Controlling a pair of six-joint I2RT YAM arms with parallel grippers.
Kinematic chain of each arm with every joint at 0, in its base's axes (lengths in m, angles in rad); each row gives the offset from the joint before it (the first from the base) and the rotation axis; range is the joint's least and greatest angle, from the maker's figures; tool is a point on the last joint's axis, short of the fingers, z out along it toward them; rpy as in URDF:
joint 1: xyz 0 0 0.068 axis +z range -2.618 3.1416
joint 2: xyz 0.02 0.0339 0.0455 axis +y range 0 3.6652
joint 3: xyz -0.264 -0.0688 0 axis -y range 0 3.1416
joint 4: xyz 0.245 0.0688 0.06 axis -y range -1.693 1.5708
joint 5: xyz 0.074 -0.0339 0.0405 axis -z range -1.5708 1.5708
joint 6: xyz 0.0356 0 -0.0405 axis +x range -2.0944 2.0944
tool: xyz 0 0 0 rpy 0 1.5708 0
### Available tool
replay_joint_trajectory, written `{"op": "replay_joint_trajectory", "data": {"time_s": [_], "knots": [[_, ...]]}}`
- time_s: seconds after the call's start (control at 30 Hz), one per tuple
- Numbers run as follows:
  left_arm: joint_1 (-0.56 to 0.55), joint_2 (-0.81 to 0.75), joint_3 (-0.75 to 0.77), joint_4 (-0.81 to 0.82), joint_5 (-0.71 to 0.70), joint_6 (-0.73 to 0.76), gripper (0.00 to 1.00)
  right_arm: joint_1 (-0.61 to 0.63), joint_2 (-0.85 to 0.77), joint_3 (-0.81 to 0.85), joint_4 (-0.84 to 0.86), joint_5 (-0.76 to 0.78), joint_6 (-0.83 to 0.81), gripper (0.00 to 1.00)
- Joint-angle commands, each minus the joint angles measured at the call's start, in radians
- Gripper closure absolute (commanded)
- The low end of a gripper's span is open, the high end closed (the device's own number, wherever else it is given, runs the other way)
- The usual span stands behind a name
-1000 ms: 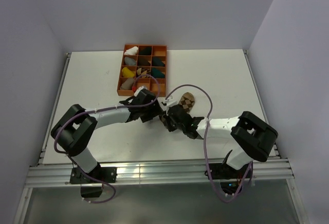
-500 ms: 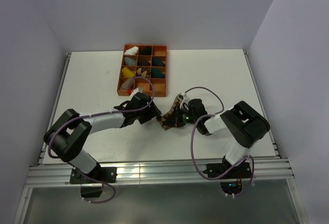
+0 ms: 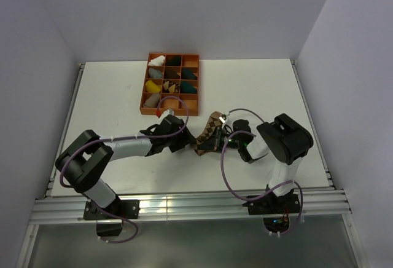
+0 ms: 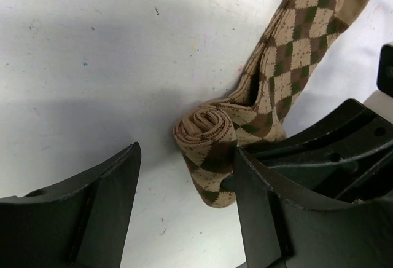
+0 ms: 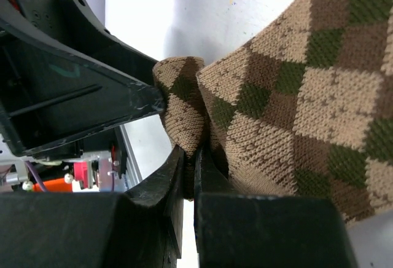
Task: Roll the socks
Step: Roll the sock at the center of the board.
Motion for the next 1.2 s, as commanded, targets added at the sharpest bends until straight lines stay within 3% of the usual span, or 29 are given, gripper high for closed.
{"op": "replay_joint_trajectory", "data": {"time_s": [0.0,0.4,0.5,0.53,0.7,0.73,0.83,0.97,1.17], "knots": [[-0.005,0.027,0.008,0.048,0.006,-0.031,0.34,-0.009,-0.021,-0.035,-0.062,0.024,-0.005,1.00],[-0.022,0.059,0.016,0.074,0.015,-0.034,0.39,-0.022,0.021,-0.059,-0.022,0.024,0.054,1.00],[-0.027,0.085,0.021,0.083,0.029,-0.037,0.47,-0.023,-0.007,-0.064,-0.054,0.040,0.036,1.00],[-0.027,0.090,0.021,0.088,0.034,-0.038,0.54,-0.022,-0.018,-0.062,-0.071,0.046,0.021,1.00],[-0.034,0.107,0.048,0.073,0.034,-0.017,0.77,-0.022,-0.113,-0.048,-0.206,0.086,-0.045,0.95],[-0.036,0.107,0.053,0.070,0.034,-0.011,0.85,-0.022,-0.128,-0.041,-0.227,0.090,-0.069,0.92],[-0.040,0.111,0.071,0.047,0.024,0.004,0.98,-0.020,-0.224,-0.015,-0.357,0.109,-0.123,0.73],[-0.042,0.107,0.085,0.017,0.009,0.024,1.00,-0.022,-0.370,0.043,-0.558,0.139,-0.197,0.64],[-0.042,0.110,0.103,-0.001,0.006,0.049,1.00,-0.034,-0.507,0.253,-0.948,0.407,-0.356,0.59]]}}
